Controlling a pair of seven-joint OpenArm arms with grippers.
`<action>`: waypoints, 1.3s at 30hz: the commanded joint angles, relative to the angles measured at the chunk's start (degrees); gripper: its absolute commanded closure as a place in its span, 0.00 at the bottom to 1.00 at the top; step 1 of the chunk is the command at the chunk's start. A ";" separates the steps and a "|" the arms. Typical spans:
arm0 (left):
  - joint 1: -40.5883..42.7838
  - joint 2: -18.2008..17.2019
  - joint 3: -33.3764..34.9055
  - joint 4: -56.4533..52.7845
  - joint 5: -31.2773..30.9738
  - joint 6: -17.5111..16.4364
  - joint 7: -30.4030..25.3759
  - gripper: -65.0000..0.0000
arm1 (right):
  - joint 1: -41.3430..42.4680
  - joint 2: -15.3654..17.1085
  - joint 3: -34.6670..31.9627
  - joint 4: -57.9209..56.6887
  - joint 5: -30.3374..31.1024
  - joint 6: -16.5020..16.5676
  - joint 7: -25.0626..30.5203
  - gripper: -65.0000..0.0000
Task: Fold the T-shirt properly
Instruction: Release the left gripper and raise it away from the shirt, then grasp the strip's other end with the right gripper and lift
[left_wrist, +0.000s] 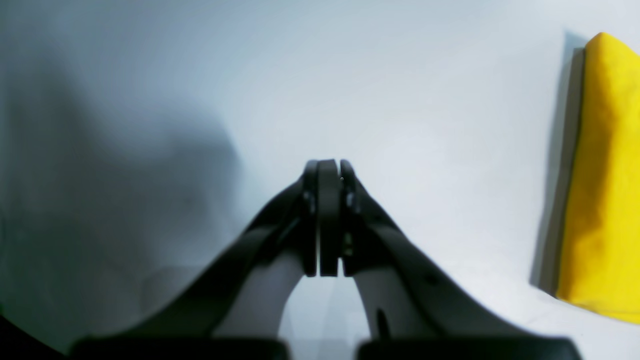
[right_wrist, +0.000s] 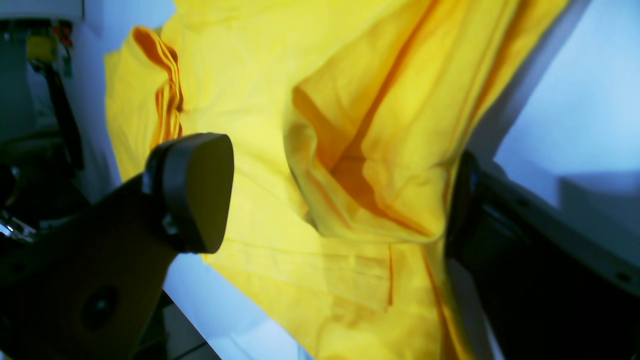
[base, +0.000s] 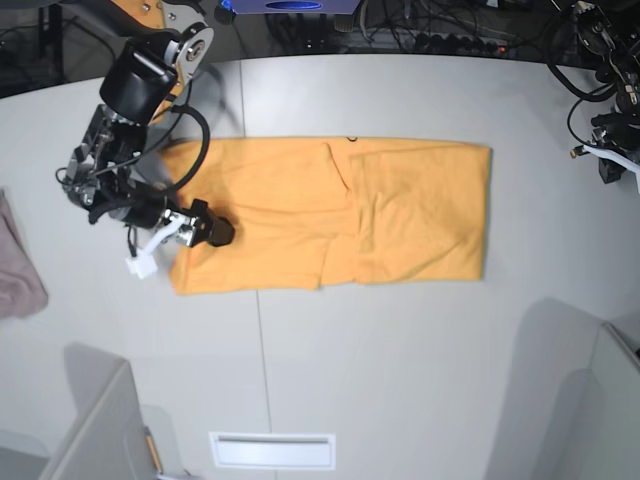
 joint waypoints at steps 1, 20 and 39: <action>-0.13 -1.20 -0.31 0.69 -0.39 -0.29 -1.20 1.00 | -0.45 0.29 -0.16 0.11 -2.79 -1.44 -2.01 0.20; -8.13 -1.20 16.66 -5.38 13.59 -0.38 -1.38 1.00 | 0.43 3.80 -6.14 -1.12 -2.97 -2.23 2.39 0.97; -20.00 2.32 41.01 -14.52 20.45 -0.21 -1.38 1.00 | -1.51 5.91 -29.08 22.88 -2.97 -27.82 7.57 1.00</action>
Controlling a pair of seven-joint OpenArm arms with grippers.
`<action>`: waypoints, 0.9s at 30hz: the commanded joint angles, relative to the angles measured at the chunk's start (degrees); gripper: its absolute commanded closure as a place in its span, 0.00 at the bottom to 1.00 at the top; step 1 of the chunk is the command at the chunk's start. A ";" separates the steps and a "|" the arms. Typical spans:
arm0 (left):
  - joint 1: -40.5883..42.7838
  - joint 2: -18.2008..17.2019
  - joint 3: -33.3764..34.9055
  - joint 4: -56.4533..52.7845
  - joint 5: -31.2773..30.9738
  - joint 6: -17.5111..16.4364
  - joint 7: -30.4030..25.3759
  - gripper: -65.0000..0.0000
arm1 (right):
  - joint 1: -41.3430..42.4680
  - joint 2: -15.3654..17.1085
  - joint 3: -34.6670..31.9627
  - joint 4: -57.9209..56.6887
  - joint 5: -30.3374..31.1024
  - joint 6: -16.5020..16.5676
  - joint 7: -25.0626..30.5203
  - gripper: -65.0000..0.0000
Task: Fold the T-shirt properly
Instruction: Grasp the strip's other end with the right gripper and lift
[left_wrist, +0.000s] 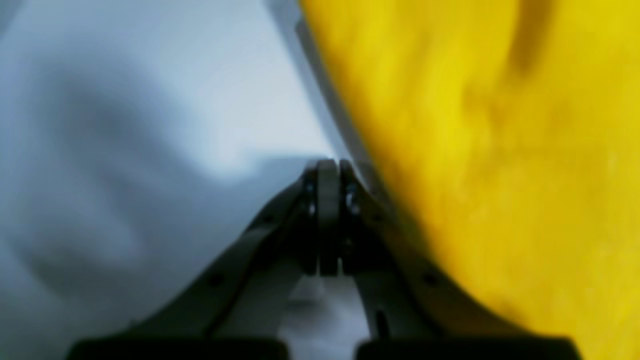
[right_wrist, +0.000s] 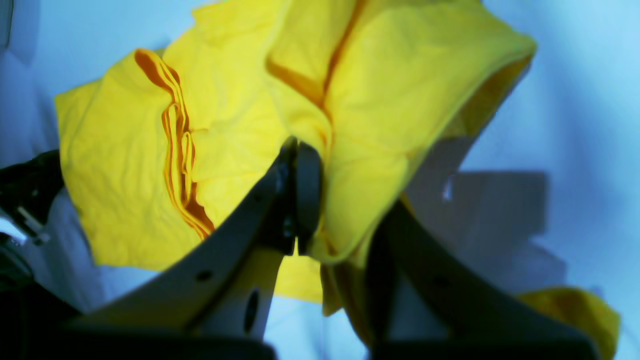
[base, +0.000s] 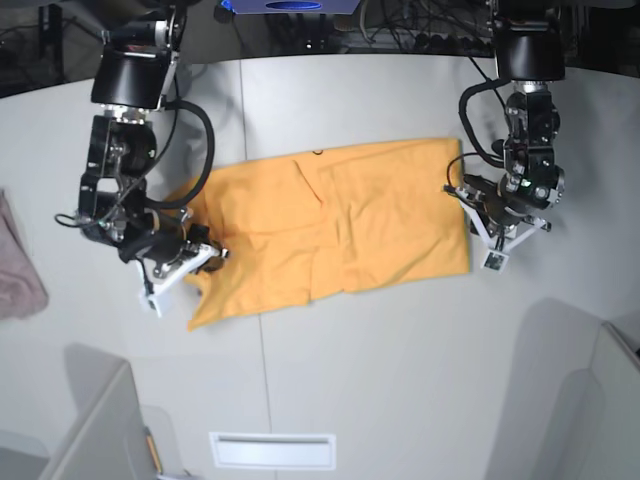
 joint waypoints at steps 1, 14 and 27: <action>-0.94 0.51 -0.04 0.14 -0.60 -0.45 -0.51 1.00 | 1.55 0.16 -1.86 2.84 1.32 -1.44 1.06 1.00; -0.85 0.86 -0.30 0.05 -0.60 -0.45 -0.33 1.00 | 1.11 -2.39 -24.19 14.18 1.40 -22.89 1.15 1.00; 4.51 -2.30 -0.39 3.48 -0.52 -0.45 -0.42 1.00 | 6.56 -6.25 -40.01 7.24 1.32 -30.02 8.36 1.00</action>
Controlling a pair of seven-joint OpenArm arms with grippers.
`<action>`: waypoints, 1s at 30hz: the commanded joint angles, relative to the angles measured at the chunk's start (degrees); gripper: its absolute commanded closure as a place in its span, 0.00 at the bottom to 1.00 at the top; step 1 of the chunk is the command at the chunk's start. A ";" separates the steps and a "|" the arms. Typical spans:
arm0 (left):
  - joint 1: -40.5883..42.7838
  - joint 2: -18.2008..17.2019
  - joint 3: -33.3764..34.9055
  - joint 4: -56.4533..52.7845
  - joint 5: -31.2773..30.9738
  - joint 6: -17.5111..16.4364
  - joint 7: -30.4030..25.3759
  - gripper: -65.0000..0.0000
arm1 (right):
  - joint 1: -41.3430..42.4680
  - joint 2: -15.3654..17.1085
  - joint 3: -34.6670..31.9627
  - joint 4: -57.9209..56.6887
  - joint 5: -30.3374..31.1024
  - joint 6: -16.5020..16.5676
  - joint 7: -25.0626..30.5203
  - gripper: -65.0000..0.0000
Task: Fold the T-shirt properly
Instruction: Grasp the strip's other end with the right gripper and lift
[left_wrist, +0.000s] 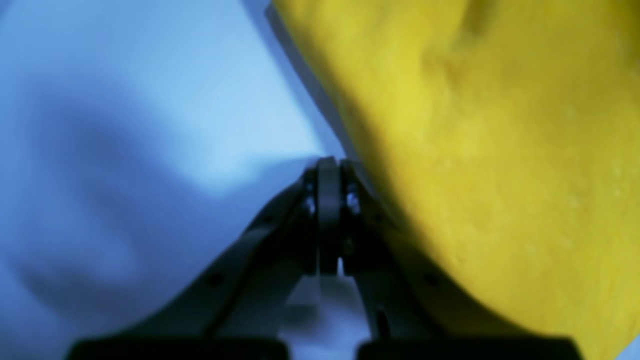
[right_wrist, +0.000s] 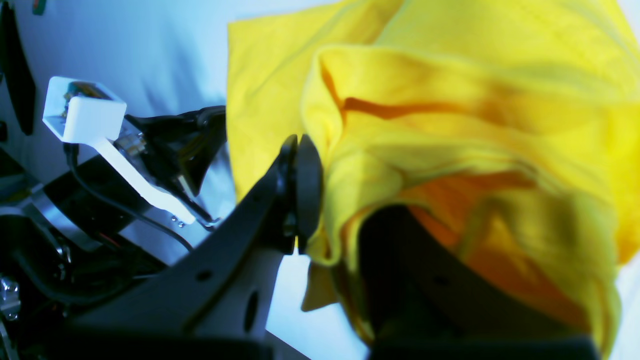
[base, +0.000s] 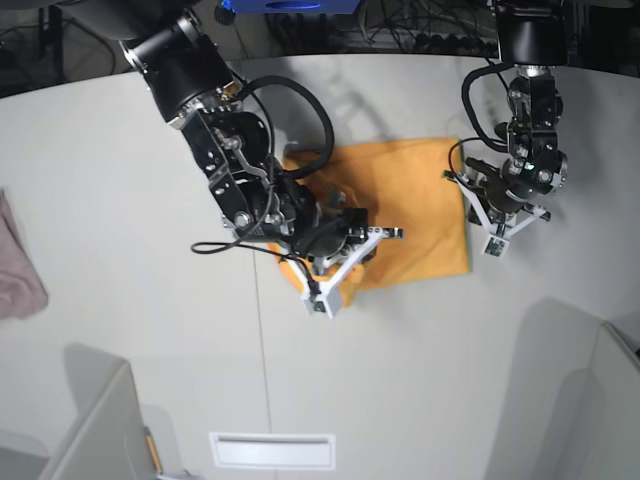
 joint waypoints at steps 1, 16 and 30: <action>0.10 -0.42 -0.21 0.55 0.93 -0.23 1.66 1.00 | 1.78 -1.01 -0.80 0.48 0.51 0.34 1.74 1.00; 0.27 -0.42 -0.48 0.38 0.93 -0.23 1.66 1.00 | 6.08 -5.14 -11.00 -11.21 -2.75 0.34 8.07 1.00; 1.59 -0.86 -7.25 1.87 0.22 -0.40 1.75 1.00 | 5.91 -5.84 -12.94 -12.70 -2.57 0.34 10.53 1.00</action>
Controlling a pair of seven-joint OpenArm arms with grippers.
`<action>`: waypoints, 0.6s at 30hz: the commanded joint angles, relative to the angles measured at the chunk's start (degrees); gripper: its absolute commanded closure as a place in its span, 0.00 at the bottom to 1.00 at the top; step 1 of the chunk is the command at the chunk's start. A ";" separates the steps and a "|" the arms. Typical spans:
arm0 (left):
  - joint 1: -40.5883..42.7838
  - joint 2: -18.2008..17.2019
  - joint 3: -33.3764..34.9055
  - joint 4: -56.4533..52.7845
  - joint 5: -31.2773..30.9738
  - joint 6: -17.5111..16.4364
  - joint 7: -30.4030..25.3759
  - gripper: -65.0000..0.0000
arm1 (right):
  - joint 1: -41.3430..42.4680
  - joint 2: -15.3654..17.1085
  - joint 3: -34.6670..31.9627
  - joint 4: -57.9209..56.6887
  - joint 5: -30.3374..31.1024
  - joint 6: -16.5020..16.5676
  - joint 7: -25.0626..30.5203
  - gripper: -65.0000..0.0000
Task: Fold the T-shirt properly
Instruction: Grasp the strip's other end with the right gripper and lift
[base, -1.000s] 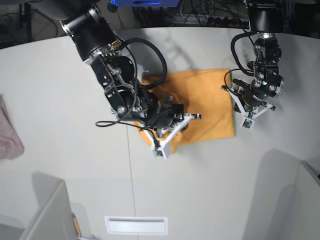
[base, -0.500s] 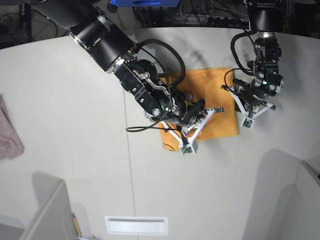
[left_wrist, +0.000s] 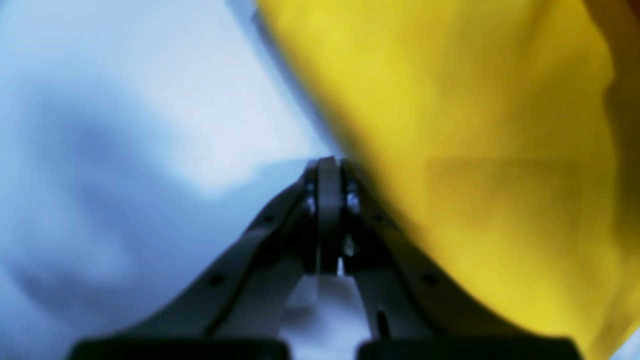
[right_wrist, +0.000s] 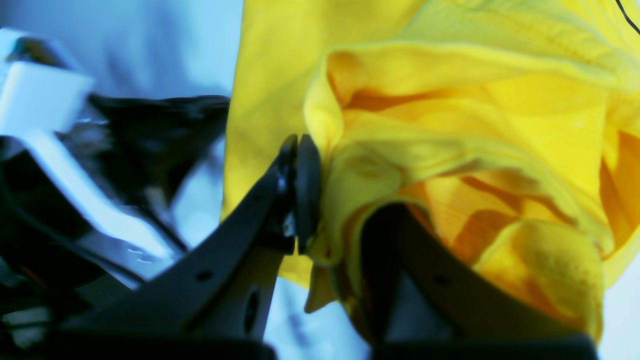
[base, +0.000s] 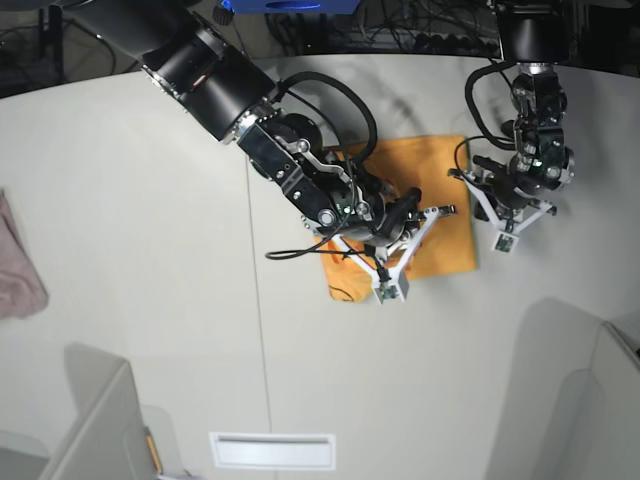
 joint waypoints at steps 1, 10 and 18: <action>-0.20 -1.13 -2.43 1.83 1.16 0.49 0.72 1.00 | 1.19 -0.95 0.09 1.09 0.27 0.19 1.09 1.00; 3.05 -3.50 -16.49 5.17 1.16 0.49 0.81 1.00 | 0.75 -1.04 -0.09 2.14 4.93 0.28 1.26 0.34; 3.05 -4.29 -24.58 4.91 1.16 0.49 0.81 1.00 | 2.59 -1.12 -6.50 1.97 5.11 0.37 1.70 0.36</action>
